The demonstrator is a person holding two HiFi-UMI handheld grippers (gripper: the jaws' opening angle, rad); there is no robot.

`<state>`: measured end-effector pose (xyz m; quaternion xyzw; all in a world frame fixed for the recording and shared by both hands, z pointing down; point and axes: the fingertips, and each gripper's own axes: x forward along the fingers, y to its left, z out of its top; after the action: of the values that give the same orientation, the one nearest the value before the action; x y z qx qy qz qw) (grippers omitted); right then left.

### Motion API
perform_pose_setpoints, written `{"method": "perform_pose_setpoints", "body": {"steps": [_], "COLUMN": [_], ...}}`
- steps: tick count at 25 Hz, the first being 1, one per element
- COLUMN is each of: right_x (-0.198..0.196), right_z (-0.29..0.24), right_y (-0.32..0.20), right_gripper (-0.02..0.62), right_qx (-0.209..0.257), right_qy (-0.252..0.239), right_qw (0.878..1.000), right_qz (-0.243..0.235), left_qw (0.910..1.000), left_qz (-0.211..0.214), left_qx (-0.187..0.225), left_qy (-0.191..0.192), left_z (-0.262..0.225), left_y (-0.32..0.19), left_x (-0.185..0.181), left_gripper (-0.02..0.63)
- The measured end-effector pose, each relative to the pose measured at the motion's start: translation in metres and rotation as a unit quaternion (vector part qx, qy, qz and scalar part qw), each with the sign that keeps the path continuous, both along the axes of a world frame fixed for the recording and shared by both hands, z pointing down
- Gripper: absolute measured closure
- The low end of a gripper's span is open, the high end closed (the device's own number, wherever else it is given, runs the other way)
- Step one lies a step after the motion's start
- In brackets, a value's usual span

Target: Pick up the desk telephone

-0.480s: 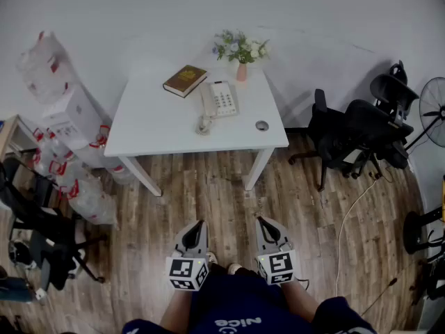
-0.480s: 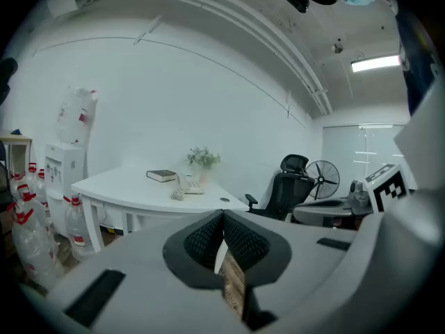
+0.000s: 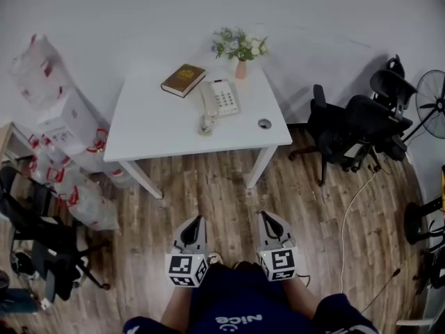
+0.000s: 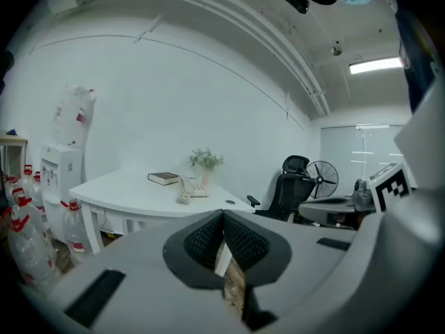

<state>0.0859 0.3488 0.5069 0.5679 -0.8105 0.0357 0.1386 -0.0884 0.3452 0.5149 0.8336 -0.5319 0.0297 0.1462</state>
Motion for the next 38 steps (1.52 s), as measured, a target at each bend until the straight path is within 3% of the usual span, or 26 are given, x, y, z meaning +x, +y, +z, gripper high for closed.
{"method": "perform_pose_setpoints", "body": {"steps": [6, 14, 25, 30, 38], "right_x": [0.008, 0.011, 0.013, 0.024, 0.044], "right_z": [-0.006, -0.001, 0.017, 0.03, 0.024], "right_y": [-0.011, -0.016, -0.084, -0.127, -0.21], "right_gripper": [0.572, 0.572, 0.572, 0.572, 0.572], "right_qx": [0.024, 0.014, -0.008, -0.039, -0.03], "right_qy": [-0.004, -0.004, -0.012, -0.008, -0.009], "right_qw": [0.998, 0.997, 0.999, 0.999, 0.999], "right_qz": [0.054, 0.071, 0.029, 0.011, -0.02], "left_qw": [0.9999, 0.9999, 0.9997, 0.9983, 0.9988], "left_qz": [-0.005, -0.003, -0.017, 0.026, -0.029], "left_qx": [0.007, 0.01, -0.017, -0.045, -0.036], "left_qy": [-0.006, 0.0, 0.0, -0.025, -0.013], "left_z": [0.002, 0.0, 0.01, 0.02, 0.014], "left_y": [-0.015, -0.032, -0.084, -0.116, -0.182], "left_x": [-0.032, -0.041, -0.025, 0.002, 0.017], "left_gripper": [0.589, 0.589, 0.589, 0.589, 0.589]}}
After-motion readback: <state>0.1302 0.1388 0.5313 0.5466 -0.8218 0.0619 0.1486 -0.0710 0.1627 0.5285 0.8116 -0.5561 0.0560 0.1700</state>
